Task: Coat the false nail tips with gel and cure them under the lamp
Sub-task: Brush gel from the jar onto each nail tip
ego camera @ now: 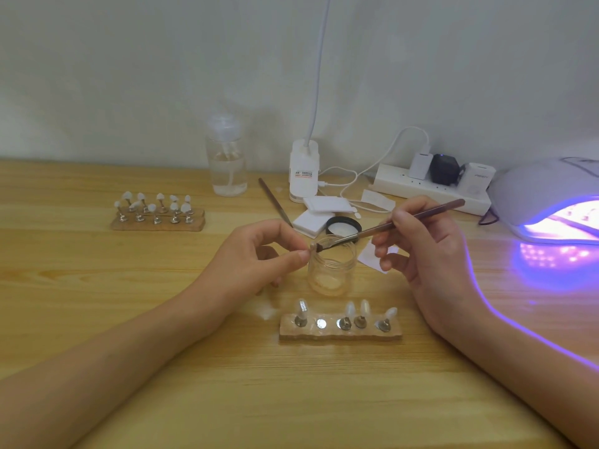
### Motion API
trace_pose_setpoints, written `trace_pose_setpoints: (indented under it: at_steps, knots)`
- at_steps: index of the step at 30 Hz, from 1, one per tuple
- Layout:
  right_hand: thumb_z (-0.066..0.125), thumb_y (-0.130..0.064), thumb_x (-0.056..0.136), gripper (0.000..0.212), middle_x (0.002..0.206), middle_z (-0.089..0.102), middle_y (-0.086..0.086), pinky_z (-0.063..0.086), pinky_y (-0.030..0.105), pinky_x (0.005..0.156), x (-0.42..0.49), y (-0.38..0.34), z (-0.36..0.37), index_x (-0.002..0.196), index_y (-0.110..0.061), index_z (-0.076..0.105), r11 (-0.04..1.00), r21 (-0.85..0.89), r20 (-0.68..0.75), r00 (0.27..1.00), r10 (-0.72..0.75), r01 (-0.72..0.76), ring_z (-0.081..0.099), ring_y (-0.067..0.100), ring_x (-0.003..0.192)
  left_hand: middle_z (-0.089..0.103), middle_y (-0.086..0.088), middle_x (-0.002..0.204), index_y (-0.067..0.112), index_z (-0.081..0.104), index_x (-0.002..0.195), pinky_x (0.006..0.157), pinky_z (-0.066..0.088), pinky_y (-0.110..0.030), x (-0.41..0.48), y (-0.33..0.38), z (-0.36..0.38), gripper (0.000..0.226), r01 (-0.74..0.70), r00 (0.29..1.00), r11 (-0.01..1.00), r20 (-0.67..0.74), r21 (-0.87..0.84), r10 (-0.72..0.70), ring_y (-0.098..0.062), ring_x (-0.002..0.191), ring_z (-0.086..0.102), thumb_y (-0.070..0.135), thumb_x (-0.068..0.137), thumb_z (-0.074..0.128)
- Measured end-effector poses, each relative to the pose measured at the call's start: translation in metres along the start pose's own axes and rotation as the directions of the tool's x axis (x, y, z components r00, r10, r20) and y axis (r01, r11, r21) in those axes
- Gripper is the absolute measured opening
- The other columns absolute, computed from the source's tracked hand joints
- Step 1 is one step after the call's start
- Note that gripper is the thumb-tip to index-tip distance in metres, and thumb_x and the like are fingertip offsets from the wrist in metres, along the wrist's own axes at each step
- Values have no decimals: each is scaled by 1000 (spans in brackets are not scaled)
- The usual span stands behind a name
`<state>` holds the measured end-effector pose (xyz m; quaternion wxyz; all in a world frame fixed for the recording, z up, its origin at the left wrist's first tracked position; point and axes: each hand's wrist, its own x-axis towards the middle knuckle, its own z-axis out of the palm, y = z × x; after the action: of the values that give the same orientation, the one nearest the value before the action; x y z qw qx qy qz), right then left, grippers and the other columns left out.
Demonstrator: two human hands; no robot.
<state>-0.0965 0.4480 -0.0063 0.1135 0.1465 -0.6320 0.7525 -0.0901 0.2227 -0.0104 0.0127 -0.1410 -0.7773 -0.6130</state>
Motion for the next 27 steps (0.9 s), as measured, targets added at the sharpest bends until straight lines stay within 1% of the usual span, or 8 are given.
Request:
trace_pose_setpoints:
  at_steps: [3,7,10,12,15,18,22,27]
  knots:
    - [54,-13,97,24,69,66,2,48,22,49,1,0,-2,79,-26,63,1000,13,-43,999,11,-11,61,15,61,61,20,61,26,69,75,47,38,-11,-1,0,0,11,-6,1000,1000,8,-1,6,0,52,51,21,84,74]
    - [57,-20,93,16,72,67,4,48,22,49,1,-2,0,80,-26,64,999,48,20,1000,0,-1,63,16,62,62,18,61,26,69,76,48,38,-10,0,0,0,11,1,1000,1000,5,0,-1,0,52,52,23,84,75]
    - [57,-18,94,15,72,67,5,48,23,49,0,0,-1,82,-23,63,1000,-13,-6,1000,18,-18,62,16,62,62,18,60,25,70,76,47,38,-10,-1,0,0,9,-4,1000,1000,2,-5,4,1,51,52,23,83,75]
    - [57,-19,92,15,70,66,3,47,22,47,0,0,-1,80,-25,63,1000,1,-32,999,10,-10,62,15,61,62,19,60,22,70,78,50,40,-9,-1,0,0,8,-25,1000,1000,11,-17,26,1,52,52,20,84,75]
    - [57,-20,91,18,70,67,1,47,21,47,0,-2,1,77,-29,65,999,41,6,1000,-25,25,62,15,61,64,20,64,24,71,78,54,43,-10,-2,1,0,9,-46,999,999,24,-20,46,-1,53,51,19,84,75]
    - [58,-21,91,14,71,67,3,48,22,48,-1,-1,2,79,-27,64,1000,0,13,1000,-9,9,63,17,62,62,23,60,22,70,80,50,40,-8,-2,1,0,9,-60,998,998,14,-30,60,1,51,49,16,85,74]
    - [57,-20,90,17,69,66,2,48,22,49,0,-1,-2,77,-27,64,1000,10,-35,999,2,-2,61,15,61,65,21,69,28,71,77,53,44,-12,-2,1,0,13,-73,997,997,26,-25,74,-3,54,50,18,85,74]
    - [57,-20,91,16,71,66,4,48,23,49,-1,-2,2,79,-27,64,1000,29,18,1000,0,0,62,17,61,68,17,79,29,72,78,55,45,-14,-2,0,-1,12,-81,996,996,22,-30,82,-4,56,50,19,83,75]
